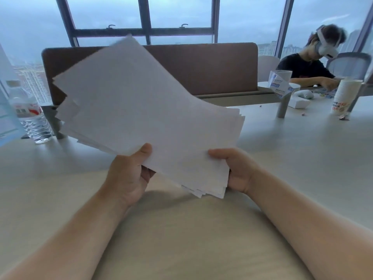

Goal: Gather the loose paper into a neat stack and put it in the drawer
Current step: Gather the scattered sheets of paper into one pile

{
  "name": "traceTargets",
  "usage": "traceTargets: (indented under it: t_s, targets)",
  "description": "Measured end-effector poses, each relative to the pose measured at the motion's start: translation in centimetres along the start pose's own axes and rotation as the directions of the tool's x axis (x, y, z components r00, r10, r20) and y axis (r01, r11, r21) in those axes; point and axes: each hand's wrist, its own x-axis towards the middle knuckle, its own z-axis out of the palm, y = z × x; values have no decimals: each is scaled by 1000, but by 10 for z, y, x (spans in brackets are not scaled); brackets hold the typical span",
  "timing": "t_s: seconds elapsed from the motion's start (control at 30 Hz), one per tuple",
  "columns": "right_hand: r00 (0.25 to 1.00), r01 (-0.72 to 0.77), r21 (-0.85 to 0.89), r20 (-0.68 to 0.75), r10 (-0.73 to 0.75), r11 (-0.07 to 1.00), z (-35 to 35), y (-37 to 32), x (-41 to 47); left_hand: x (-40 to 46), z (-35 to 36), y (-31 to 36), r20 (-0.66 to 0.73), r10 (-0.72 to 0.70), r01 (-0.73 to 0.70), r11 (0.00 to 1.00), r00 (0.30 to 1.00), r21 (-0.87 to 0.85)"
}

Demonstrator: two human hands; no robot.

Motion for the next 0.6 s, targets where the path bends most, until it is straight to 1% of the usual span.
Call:
traceTargets:
  t_s: [0.07, 0.17, 0.23, 0.37, 0.43, 0.47, 0.5, 0.53, 0.57, 0.6]
  targets:
    - [998, 51, 55, -44, -49, 997, -6, -6, 2, -4, 0, 5, 103, 9, -6, 999, 995, -32]
    - [991, 121, 196, 27, -129, 973, -11, -13, -1, -5, -3, 10, 172, 4, 22, 989, 985, -145]
    - [981, 142, 215, 97, -166, 966, -8, -10, -4, -6, -4, 10, 198, -38, 71, 983, 980, -167]
    - [979, 96, 223, 153, -133, 970, -1, -2, -5, -5, -4, 7, 245, -71, 99, 990, 967, -104]
    - [977, 50, 195, 194, -89, 979, -2, -4, -7, -7, -2, 7, 244, -80, 108, 988, 966, -106]
    - [979, 29, 166, 192, -61, 986, -1, -5, -8, -9, -1, 6, 241, -86, 113, 988, 967, -102]
    - [987, 37, 117, 149, -55, 992, 0, -6, -8, -10, 2, 6, 228, -82, 106, 990, 970, -96]
    - [995, 78, 56, 62, -82, 995, 1, -6, -7, -10, 3, 6, 192, -75, 93, 992, 978, -88]
    - [988, 143, -16, -62, -144, 990, 1, -7, -4, -9, 4, 6, 154, -69, 80, 994, 986, -71]
    - [957, 207, -107, -186, -224, 972, 1, -8, -2, -6, 4, 5, 115, -62, 70, 995, 991, -68]
